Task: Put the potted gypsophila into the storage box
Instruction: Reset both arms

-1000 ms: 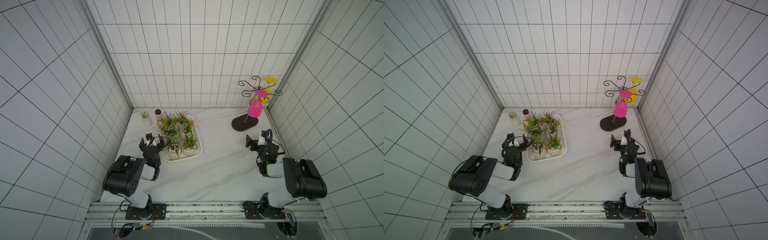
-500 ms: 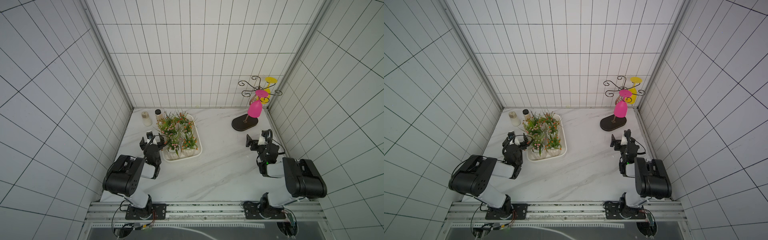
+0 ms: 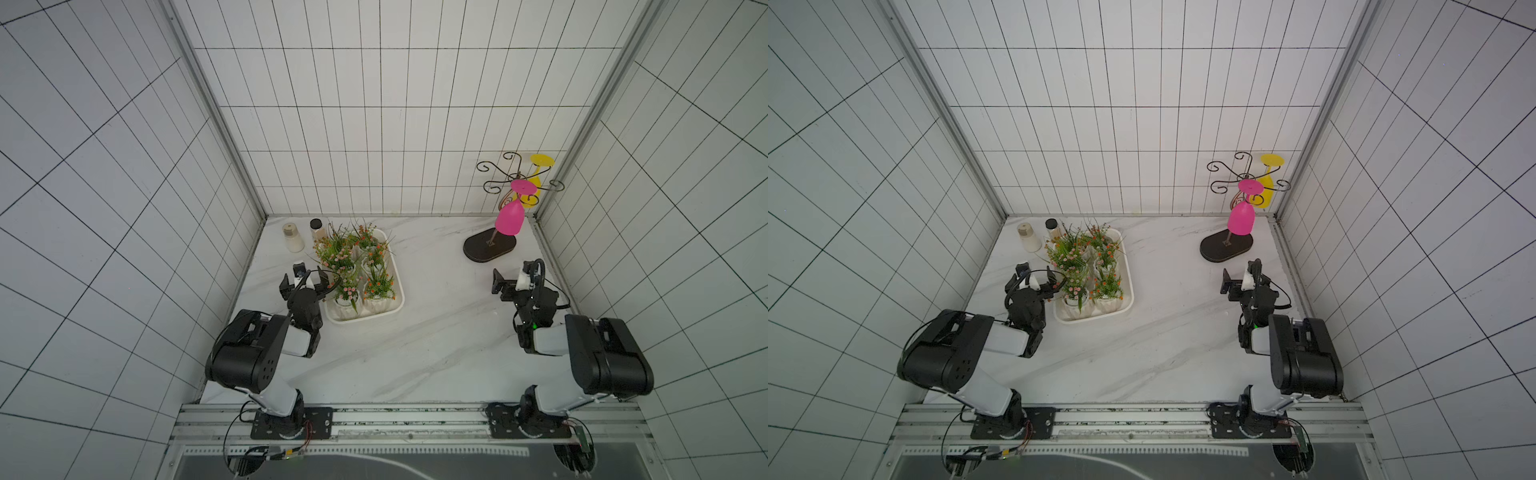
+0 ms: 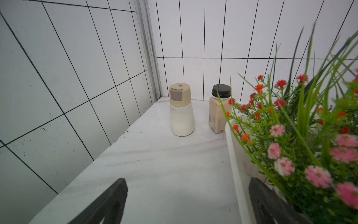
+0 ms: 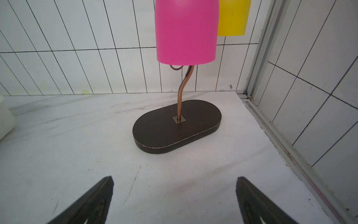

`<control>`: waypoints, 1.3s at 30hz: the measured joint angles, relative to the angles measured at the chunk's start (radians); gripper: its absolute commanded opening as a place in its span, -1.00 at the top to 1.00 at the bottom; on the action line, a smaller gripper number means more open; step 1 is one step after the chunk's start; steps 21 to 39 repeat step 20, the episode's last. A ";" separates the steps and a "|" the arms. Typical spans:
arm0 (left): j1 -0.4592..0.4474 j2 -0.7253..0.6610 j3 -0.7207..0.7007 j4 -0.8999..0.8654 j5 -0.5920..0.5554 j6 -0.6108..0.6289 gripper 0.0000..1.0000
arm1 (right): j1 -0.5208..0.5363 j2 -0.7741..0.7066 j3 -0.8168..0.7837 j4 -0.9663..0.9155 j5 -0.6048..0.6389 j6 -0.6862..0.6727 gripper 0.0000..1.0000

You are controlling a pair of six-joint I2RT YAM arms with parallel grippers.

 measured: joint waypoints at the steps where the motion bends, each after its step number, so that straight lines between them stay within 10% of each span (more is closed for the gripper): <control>1: 0.000 0.000 0.000 0.000 0.000 0.000 -0.94 | 0.000 0.000 0.000 0.000 0.000 0.000 -0.99; 39: 0.027 0.000 0.024 -0.085 0.050 -0.013 -0.94 | 0.009 0.000 0.000 0.000 0.008 -0.003 -0.99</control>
